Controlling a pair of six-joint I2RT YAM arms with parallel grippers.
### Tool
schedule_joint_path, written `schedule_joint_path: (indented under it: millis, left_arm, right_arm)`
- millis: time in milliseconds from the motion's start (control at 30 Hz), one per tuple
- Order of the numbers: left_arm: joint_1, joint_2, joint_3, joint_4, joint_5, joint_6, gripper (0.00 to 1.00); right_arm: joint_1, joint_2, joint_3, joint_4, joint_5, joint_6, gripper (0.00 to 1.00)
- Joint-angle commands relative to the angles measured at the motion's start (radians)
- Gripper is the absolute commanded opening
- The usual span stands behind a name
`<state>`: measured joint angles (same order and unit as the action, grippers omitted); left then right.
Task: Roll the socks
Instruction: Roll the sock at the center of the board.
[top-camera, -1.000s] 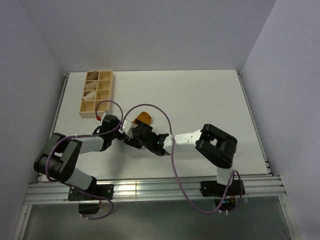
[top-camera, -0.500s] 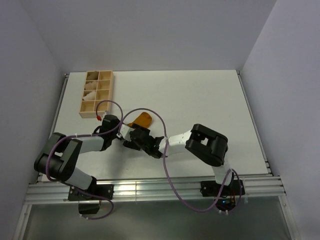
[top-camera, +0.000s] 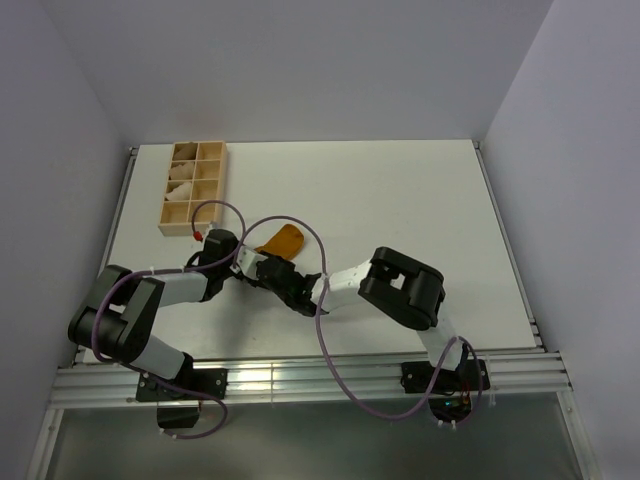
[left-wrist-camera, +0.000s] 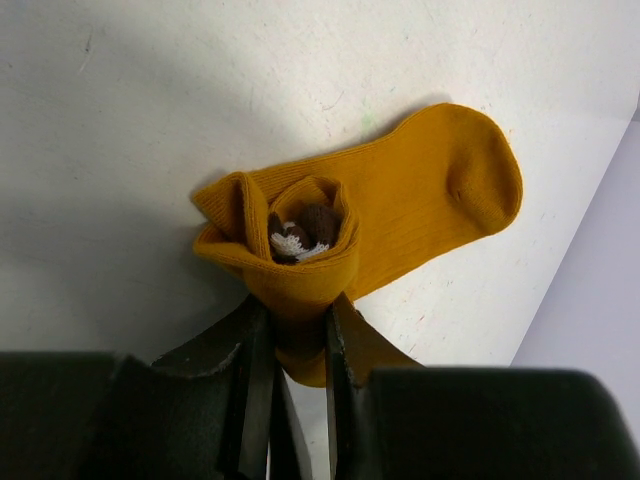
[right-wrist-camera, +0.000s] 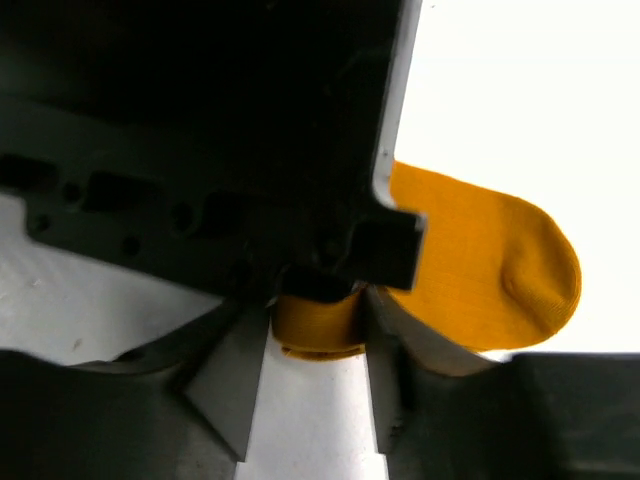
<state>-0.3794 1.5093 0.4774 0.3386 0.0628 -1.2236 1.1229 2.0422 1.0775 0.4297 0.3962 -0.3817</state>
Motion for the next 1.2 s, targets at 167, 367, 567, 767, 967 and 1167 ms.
schedule_joint_path:
  millis: [167, 367, 567, 767, 967, 1167]
  left_arm:
    - [-0.009, -0.006, -0.013, -0.052, 0.048, 0.003, 0.11]
    - [-0.009, -0.018, -0.033, -0.038, 0.046, -0.016, 0.27]
    - [-0.004, -0.087, -0.075, -0.038, -0.004, -0.039, 0.62]
    - [0.027, -0.161, -0.103, -0.064, -0.034, -0.037, 0.74]
    - [0.068, -0.242, -0.151, -0.095, -0.058, -0.039, 0.8]
    - [0.089, -0.33, -0.201, -0.078, -0.098, -0.03, 0.81]
  right_arm:
    - [-0.012, 0.055, 0.018, 0.006, -0.025, 0.043, 0.23]
    - [-0.029, 0.042, 0.009, -0.008, -0.072, 0.07, 0.04]
    - [-0.054, 0.015, 0.019, -0.077, -0.181, 0.121, 0.0]
    - [-0.124, -0.011, 0.055, -0.19, -0.356, 0.213, 0.0]
    - [-0.192, 0.006, 0.12, -0.302, -0.546, 0.277, 0.0]
    - [-0.267, 0.068, 0.249, -0.46, -0.784, 0.351, 0.0]
